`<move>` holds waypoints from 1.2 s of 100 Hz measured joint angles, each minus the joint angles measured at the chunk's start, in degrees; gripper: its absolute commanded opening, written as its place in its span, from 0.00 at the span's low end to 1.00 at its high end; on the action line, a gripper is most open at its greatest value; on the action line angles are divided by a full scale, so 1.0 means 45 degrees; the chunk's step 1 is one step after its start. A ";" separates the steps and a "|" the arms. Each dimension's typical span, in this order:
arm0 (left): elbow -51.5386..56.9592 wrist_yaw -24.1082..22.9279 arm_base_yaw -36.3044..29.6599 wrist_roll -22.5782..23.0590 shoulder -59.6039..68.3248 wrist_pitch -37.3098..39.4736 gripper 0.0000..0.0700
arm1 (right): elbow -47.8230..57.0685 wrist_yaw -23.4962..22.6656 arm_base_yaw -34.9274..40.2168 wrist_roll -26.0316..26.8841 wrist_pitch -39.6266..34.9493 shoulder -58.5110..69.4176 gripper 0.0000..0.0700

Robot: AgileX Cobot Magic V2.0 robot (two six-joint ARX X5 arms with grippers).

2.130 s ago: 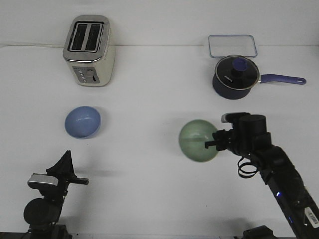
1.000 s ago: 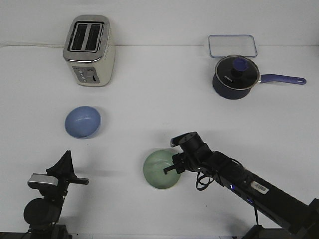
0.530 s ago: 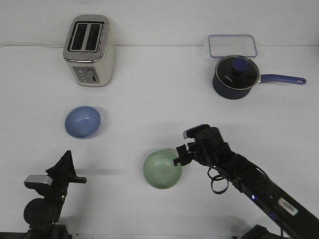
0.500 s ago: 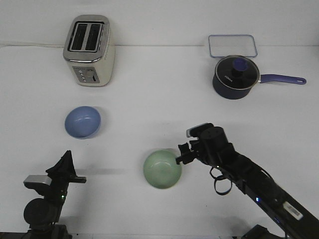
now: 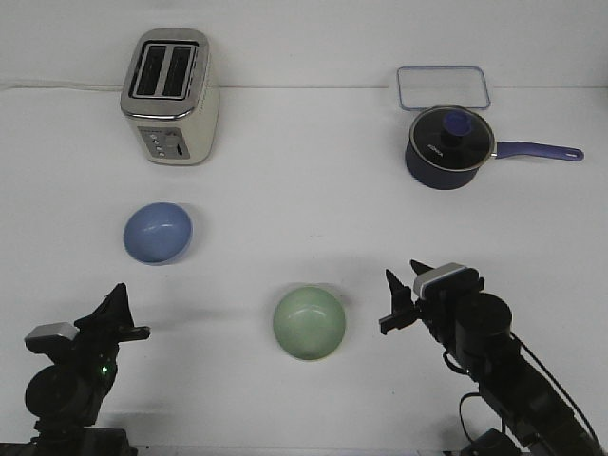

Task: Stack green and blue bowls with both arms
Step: 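Lower the green bowl, open the right gripper and withdraw it, then reach the left gripper to the light blue bowl and grasp its rim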

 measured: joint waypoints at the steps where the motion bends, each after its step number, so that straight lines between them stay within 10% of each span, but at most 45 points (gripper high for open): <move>1: 0.0126 -0.0005 0.0000 0.0049 0.0160 -0.0044 0.02 | -0.0238 0.0000 0.0000 0.0000 0.0078 -0.0170 0.45; 28: 0.4454 -0.0010 0.0170 0.1511 0.5484 -0.2331 0.05 | -0.2987 -0.0019 0.0005 0.0593 0.0301 -0.2404 0.45; 48: 0.6572 -0.0010 0.0369 0.1919 0.9316 -0.3560 0.70 | -0.3113 -0.0034 0.0000 0.0724 0.0117 -0.3123 0.45; 120: 0.7038 0.0466 0.2176 0.2011 1.5047 -0.1506 0.70 | -0.3113 -0.0039 0.0000 0.0733 -0.0029 -0.3249 0.45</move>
